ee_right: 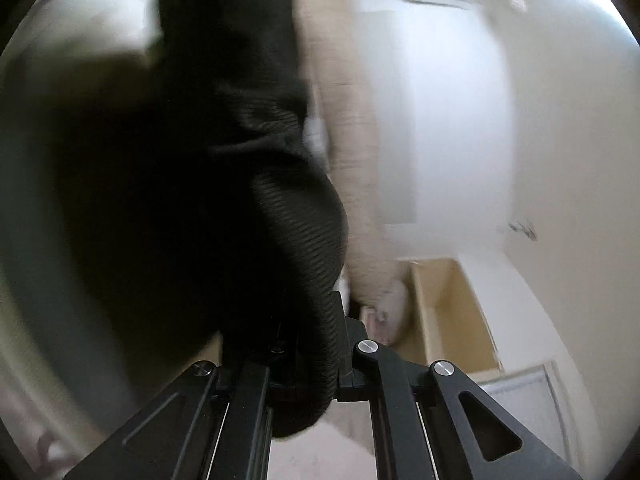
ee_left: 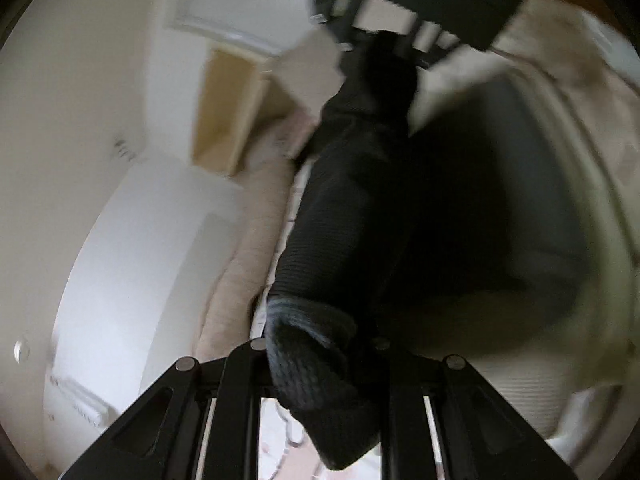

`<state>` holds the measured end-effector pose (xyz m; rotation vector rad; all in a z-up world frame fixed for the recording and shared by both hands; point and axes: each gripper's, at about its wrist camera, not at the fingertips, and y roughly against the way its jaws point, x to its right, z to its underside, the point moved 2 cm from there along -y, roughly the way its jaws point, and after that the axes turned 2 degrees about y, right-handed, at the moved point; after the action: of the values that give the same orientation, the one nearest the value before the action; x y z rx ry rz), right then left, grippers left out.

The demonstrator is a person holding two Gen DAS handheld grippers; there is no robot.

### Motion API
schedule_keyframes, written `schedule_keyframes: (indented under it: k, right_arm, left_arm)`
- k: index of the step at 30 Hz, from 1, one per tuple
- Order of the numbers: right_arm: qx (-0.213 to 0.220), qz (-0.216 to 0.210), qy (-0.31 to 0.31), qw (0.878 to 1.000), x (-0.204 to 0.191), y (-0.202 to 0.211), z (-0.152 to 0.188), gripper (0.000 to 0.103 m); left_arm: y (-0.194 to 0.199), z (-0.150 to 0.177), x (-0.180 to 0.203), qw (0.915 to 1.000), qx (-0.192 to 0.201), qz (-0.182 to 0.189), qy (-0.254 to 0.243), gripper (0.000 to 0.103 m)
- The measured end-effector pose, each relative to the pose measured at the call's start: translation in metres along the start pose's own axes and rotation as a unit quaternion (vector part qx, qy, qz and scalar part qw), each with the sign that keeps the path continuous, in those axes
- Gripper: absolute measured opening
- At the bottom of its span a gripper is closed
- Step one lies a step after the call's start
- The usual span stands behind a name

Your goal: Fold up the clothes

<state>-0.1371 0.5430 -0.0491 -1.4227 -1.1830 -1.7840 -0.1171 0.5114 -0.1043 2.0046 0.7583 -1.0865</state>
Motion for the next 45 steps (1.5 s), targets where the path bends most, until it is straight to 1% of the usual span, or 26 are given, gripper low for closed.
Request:
schedule_keyframes:
  k: [2, 4, 5, 8, 9, 11, 13, 15, 17, 19, 20, 23, 28, 30, 31, 32, 33, 34, 35, 37, 40, 41, 42, 43, 44, 45]
  right_arm:
    - [-0.005, -0.011, 0.028, 1.000, -0.023, 0.000, 0.005, 0.005]
    - [-0.006, 0.001, 0.031, 0.999, -0.021, -0.003, 0.007, 0.005]
    - [-0.006, 0.009, 0.027, 1.000, -0.015, -0.005, 0.007, 0.005]
    - [0.003, 0.047, 0.008, 0.999, 0.021, -0.001, 0.009, 0.005]
    - [0.009, 0.058, 0.007, 0.998, 0.030, 0.003, 0.010, 0.005]
    - [0.019, 0.063, 0.010, 0.998, 0.041, 0.011, 0.016, 0.005]
    - [0.021, 0.050, 0.016, 0.998, 0.038, 0.016, 0.026, 0.005]
    - [0.012, 0.008, 0.039, 0.999, 0.015, 0.013, 0.037, 0.005]
    - [0.006, -0.019, 0.069, 0.997, -0.009, 0.006, 0.043, 0.005]
    - [0.000, -0.041, 0.087, 0.995, -0.027, 0.000, 0.045, 0.005]
    - [-0.002, -0.047, 0.083, 0.995, -0.029, -0.003, 0.046, 0.005]
    - [-0.005, -0.063, 0.073, 0.995, -0.032, -0.012, 0.050, 0.005]
    - [0.011, -0.087, 0.060, 0.994, -0.023, -0.023, 0.058, 0.005]
    - [0.019, -0.090, 0.058, 0.994, -0.016, -0.023, 0.060, 0.005]
    - [0.021, -0.092, 0.058, 0.994, -0.013, -0.023, 0.062, 0.005]
    - [0.023, -0.094, 0.060, 0.994, -0.011, -0.024, 0.064, 0.005]
    - [0.023, -0.093, 0.065, 0.993, -0.008, -0.025, 0.066, 0.005]
    - [0.023, -0.091, 0.071, 0.993, -0.006, -0.026, 0.068, 0.005]
    - [0.022, -0.089, 0.077, 0.993, -0.005, -0.026, 0.070, 0.005]
    - [0.022, -0.078, 0.094, 0.992, -0.001, -0.028, 0.074, 0.005]
    - [0.029, -0.053, 0.132, 0.989, -0.001, -0.030, 0.080, 0.005]
    - [0.032, -0.044, 0.145, 0.988, -0.001, -0.030, 0.081, 0.005]
    - [0.036, -0.034, 0.157, 0.986, -0.001, -0.029, 0.082, 0.007]
    - [0.040, -0.027, 0.164, 0.985, 0.000, -0.028, 0.083, 0.012]
    - [0.044, -0.020, 0.167, 0.985, 0.003, -0.026, 0.083, 0.038]
    - [0.044, -0.014, 0.163, 0.986, 0.007, -0.025, 0.084, 0.085]
  left_arm:
    - [0.000, 0.000, 0.016, 0.9998, -0.003, -0.002, -0.019, 0.016]
    - [0.001, -0.004, 0.016, 0.9995, 0.001, -0.017, -0.025, 0.016]
    - [0.002, -0.007, 0.009, 0.9994, 0.004, -0.027, -0.020, 0.016]
    - [0.015, -0.019, -0.018, 0.9982, 0.018, -0.057, -0.002, 0.016]
    - [0.022, -0.023, -0.025, 0.9978, 0.025, -0.062, 0.003, 0.016]
    - [0.034, -0.026, -0.030, 0.9975, 0.036, -0.061, 0.006, 0.016]
    - [0.043, -0.023, -0.021, 0.9983, 0.039, -0.043, -0.004, 0.016]
    - [0.043, -0.019, 0.001, 0.9988, 0.037, -0.016, -0.029, 0.016]
    - [0.042, -0.016, 0.022, 0.9983, 0.033, 0.019, -0.045, 0.016]
    - [0.042, -0.013, 0.036, 0.9969, 0.036, 0.030, -0.062, 0.016]
    - [0.043, -0.012, 0.043, 0.9961, 0.039, 0.035, -0.071, 0.016]
    - [0.047, -0.006, 0.041, 0.9965, 0.040, 0.047, -0.057, 0.016]
    - [0.046, 0.000, 0.031, 0.9962, 0.047, 0.065, -0.033, 0.018]
    - [0.051, 0.004, 0.026, 0.9953, 0.049, 0.079, -0.027, 0.020]
    - [0.054, 0.007, 0.024, 0.9948, 0.052, 0.083, -0.029, 0.024]
    - [0.052, 0.001, 0.023, 0.9945, 0.055, 0.083, -0.033, 0.025]
    - [0.057, 0.003, 0.024, 0.9942, 0.059, 0.082, -0.037, 0.026]
    - [0.066, 0.010, 0.025, 0.9939, 0.063, 0.081, -0.041, 0.031]
    - [0.071, 0.014, 0.025, 0.9938, 0.067, 0.078, -0.043, 0.038]
    - [0.074, 0.022, 0.025, 0.9934, 0.071, 0.077, -0.047, 0.045]
    - [0.073, 0.037, 0.021, 0.9933, 0.056, 0.091, -0.043, 0.047]
    - [0.073, 0.044, 0.020, 0.9935, 0.052, 0.094, -0.038, 0.049]
    - [0.084, 0.050, 0.020, 0.9938, 0.048, 0.098, -0.022, 0.049]
    - [0.090, 0.052, 0.017, 0.9938, 0.047, 0.101, -0.005, 0.049]
    - [0.088, 0.049, 0.012, 0.9936, 0.048, 0.102, 0.013, 0.049]
    - [0.090, 0.044, 0.004, 0.9925, 0.052, 0.103, 0.041, 0.049]
